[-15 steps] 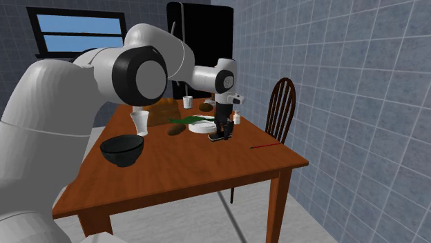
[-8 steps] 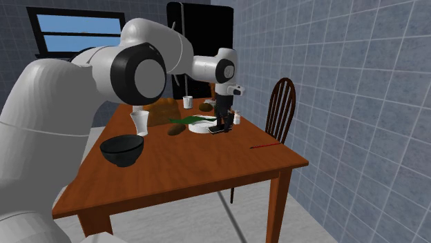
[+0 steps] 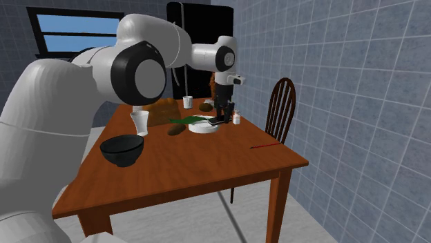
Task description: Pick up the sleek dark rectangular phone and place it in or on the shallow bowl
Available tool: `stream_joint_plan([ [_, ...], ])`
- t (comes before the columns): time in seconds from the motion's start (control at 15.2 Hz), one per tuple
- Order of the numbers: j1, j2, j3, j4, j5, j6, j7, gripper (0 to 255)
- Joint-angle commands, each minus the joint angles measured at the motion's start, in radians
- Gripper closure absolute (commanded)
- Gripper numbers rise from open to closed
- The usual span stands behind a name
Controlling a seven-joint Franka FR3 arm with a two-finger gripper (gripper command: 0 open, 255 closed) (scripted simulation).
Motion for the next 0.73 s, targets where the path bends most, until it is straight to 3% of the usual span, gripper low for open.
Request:
stream_joint_plan([
  [0.0, 0.010, -0.037, 0.004, -0.048, -0.001, 0.012, 0.014, 255],
  [0.66, 0.117, -0.318, 0.063, -0.449, -0.003, 0.142, 0.175, 255],
])
